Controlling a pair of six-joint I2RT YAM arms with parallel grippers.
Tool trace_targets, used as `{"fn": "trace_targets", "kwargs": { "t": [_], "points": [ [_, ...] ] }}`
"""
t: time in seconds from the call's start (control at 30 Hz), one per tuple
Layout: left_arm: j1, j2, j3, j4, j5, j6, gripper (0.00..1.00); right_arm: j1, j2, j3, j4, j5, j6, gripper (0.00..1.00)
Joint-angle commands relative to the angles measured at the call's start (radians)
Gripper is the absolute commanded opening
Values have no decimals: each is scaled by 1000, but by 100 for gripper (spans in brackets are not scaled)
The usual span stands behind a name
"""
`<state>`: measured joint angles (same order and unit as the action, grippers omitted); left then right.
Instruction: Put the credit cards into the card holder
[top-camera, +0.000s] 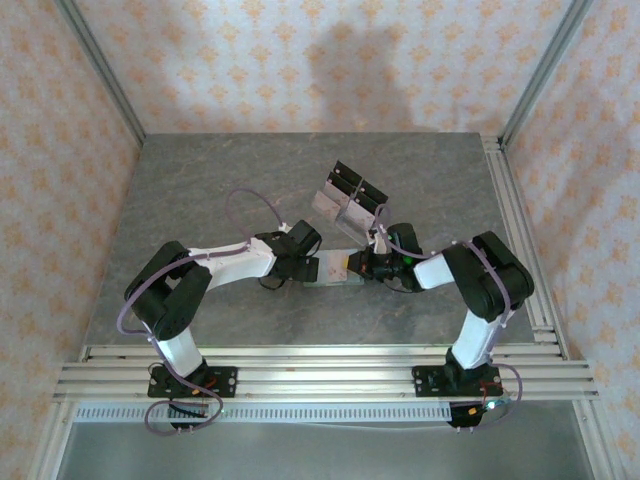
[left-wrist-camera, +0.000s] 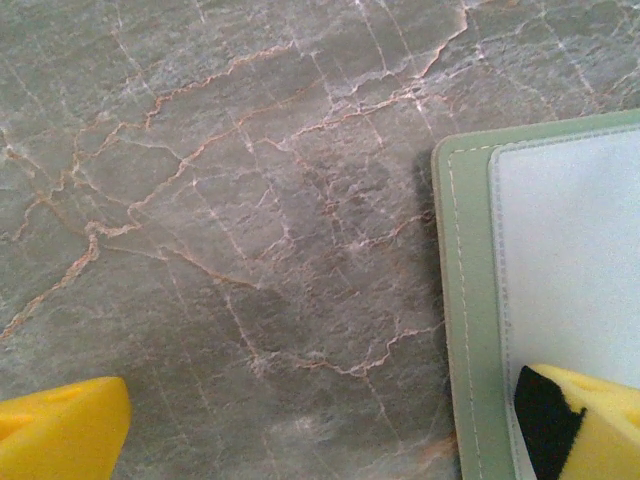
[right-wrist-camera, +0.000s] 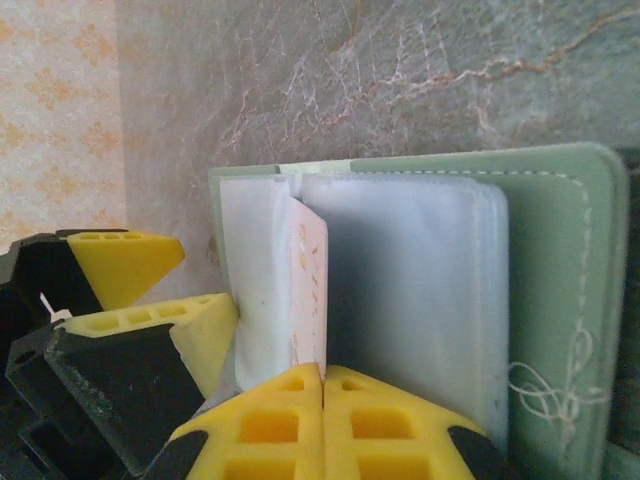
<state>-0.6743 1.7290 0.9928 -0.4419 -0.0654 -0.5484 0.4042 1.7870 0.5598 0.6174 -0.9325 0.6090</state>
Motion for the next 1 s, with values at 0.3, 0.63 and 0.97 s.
{"fn": "trace_targets", "kwargs": {
  "t": [0.3, 0.63, 0.97],
  "points": [
    [-4, 21, -9, -41, -43, 5, 100, 2, 78, 0, 63, -9, 42, 0],
    [-4, 20, -14, -33, -38, 7, 99, 45, 80, 40, -27, 13, 1, 0],
    [-4, 12, -20, -25, -35, 2, 99, 49, -3, 63, -152, 41, -21, 28]
  ]
}}
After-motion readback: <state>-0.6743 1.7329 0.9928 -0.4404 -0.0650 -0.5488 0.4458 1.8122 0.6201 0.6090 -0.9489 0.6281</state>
